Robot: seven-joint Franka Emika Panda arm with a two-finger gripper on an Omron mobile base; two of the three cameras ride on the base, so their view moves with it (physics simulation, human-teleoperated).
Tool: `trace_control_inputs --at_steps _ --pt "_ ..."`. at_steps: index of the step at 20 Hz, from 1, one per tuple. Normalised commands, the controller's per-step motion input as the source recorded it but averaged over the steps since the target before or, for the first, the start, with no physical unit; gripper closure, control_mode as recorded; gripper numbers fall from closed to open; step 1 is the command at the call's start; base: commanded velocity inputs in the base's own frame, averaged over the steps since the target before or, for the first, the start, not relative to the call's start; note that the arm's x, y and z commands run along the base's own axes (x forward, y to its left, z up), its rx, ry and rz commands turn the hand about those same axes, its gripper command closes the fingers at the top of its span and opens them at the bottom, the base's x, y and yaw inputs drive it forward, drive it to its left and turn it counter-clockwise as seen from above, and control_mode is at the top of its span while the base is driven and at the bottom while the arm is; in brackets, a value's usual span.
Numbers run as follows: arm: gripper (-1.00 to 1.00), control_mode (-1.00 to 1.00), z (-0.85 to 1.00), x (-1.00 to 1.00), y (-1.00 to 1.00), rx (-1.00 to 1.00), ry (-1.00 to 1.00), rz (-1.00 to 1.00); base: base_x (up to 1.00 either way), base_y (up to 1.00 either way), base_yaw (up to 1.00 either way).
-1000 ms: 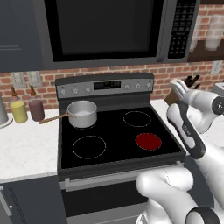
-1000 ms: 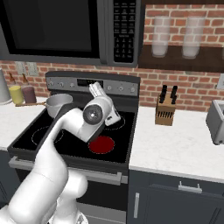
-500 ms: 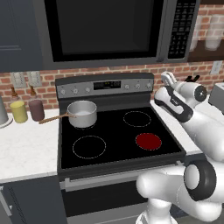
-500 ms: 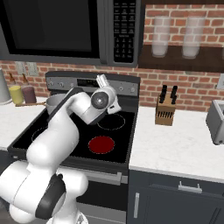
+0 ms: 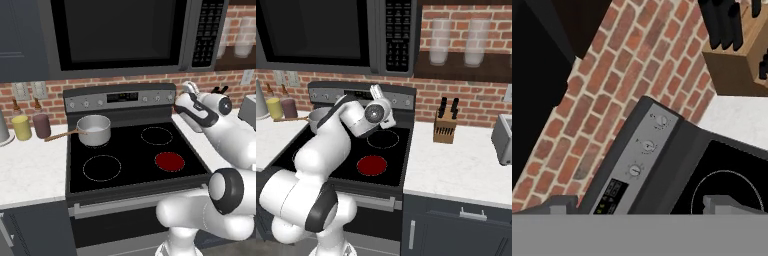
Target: Turn off the front right burner of the stove.
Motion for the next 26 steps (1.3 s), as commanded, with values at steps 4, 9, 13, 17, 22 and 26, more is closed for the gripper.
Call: trace_control_inputs --at_steps 4,9,13,17,22,26 --pt "-1.0 -1.0 -0.15 0.16 -0.02 -0.01 -0.01 0.0 0.0 0.0 0.0" --pt "-1.0 -1.0 -0.11 0.27 -0.06 0.0 0.0 0.0 0.0 0.0 0.0" --pt "-1.0 -1.0 -0.13 0.01 -0.38 0.0 0.0 0.04 0.0 0.0 0.0" --pt "-1.0 -1.0 -0.05 0.0 -0.4 0.0 -0.03 0.07 0.0 0.0 0.0" --pt "-1.0 -1.0 -0.06 0.0 -0.33 0.01 0.0 0.07 0.0 0.0 0.0" --pt "-1.0 -1.0 -0.05 0.15 -0.01 0.06 0.0 0.02 0.0 0.0 0.0"
